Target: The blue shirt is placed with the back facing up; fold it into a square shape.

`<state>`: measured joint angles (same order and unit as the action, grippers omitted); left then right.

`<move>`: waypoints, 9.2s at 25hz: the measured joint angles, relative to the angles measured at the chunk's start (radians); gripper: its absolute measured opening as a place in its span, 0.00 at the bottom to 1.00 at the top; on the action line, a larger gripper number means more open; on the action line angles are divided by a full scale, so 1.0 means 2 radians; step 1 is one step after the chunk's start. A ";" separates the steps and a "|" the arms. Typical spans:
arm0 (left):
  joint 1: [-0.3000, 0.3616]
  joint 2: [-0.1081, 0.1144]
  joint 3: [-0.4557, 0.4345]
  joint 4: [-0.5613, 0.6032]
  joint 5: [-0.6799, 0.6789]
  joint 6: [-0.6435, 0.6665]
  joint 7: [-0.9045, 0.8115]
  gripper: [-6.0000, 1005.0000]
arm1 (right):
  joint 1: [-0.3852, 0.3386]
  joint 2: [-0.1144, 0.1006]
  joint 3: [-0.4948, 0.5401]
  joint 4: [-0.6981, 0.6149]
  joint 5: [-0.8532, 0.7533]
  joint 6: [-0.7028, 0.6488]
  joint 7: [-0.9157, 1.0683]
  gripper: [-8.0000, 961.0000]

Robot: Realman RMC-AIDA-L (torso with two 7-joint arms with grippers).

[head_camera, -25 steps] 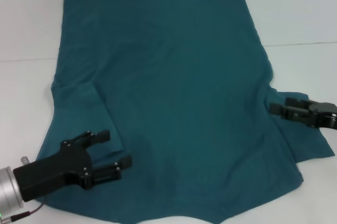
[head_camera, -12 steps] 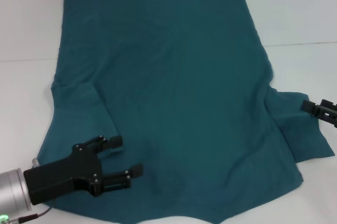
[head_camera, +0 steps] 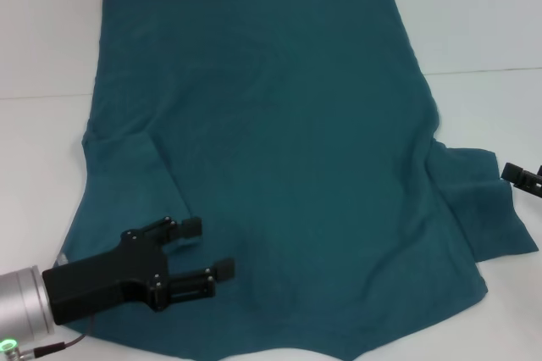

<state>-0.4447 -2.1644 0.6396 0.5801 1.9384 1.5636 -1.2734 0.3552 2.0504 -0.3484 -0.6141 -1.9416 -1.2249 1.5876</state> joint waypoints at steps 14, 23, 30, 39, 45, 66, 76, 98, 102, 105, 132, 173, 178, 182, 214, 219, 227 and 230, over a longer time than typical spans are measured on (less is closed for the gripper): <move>-0.004 0.000 0.000 0.000 -0.002 -0.002 -0.001 0.93 | 0.019 -0.005 -0.035 0.029 -0.011 0.067 0.088 0.95; -0.004 0.001 0.000 0.001 0.000 -0.004 -0.002 0.93 | 0.027 -0.007 -0.040 0.029 -0.034 0.073 0.111 0.95; -0.004 0.001 0.000 0.002 0.000 -0.002 -0.002 0.93 | 0.037 -0.006 -0.040 0.029 -0.038 0.075 0.113 0.95; -0.003 0.001 -0.002 0.002 0.000 -0.001 -0.002 0.93 | 0.041 -0.004 -0.040 0.029 -0.049 0.083 0.120 0.95; -0.003 0.001 -0.002 0.002 0.000 -0.001 -0.002 0.93 | 0.042 -0.004 -0.041 0.029 -0.049 0.083 0.122 0.95; -0.003 0.002 -0.003 0.005 -0.002 -0.003 -0.002 0.93 | 0.041 -0.003 -0.045 0.030 -0.049 0.081 0.124 0.30; -0.004 0.002 -0.003 0.004 -0.003 -0.001 -0.002 0.93 | 0.038 -0.001 -0.020 0.028 -0.030 0.080 0.111 0.09; 0.001 0.001 -0.004 0.008 -0.002 0.000 -0.002 0.92 | 0.042 -0.011 -0.006 0.015 0.002 0.114 0.103 0.02; 0.001 0.001 -0.004 0.007 -0.003 0.001 -0.002 0.92 | 0.042 -0.009 -0.006 0.003 0.004 0.110 0.104 0.02; 0.001 0.001 -0.004 0.007 -0.003 0.002 -0.002 0.92 | 0.041 -0.008 -0.006 -0.009 0.005 0.102 0.110 0.02; 0.001 0.001 -0.004 0.006 -0.001 0.000 -0.001 0.92 | 0.095 0.017 -0.114 -0.003 0.002 0.014 0.081 0.37; -0.005 0.003 -0.004 0.010 0.000 0.004 -0.010 0.92 | 0.126 -0.047 -0.103 -0.010 -0.171 0.037 0.341 0.87; -0.005 0.004 -0.003 0.010 0.000 0.004 -0.009 0.92 | 0.125 -0.047 -0.103 -0.003 -0.171 0.054 0.342 0.87; -0.005 0.004 -0.003 0.010 0.000 0.004 -0.009 0.92 | 0.129 -0.046 -0.103 0.014 -0.172 0.071 0.338 0.86; -0.003 0.005 -0.004 0.011 0.000 0.004 -0.007 0.92 | 0.153 -0.020 -0.113 0.014 -0.147 0.101 0.315 0.05; -0.003 0.005 -0.004 0.011 0.000 0.003 -0.006 0.92 | 0.161 -0.010 -0.120 0.016 -0.147 0.123 0.314 0.04; -0.003 0.005 -0.004 0.011 0.000 0.001 -0.006 0.91 | 0.175 0.014 -0.138 0.017 -0.146 0.141 0.259 0.14; -0.003 0.005 -0.004 0.011 0.000 0.001 -0.006 0.91 | 0.177 0.016 -0.138 0.015 -0.144 0.141 0.251 0.24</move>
<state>-0.4508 -2.1552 0.6319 0.6028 1.9387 1.5647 -1.2858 0.7099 2.0827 -0.6248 -0.5834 -2.2304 -0.9424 2.0899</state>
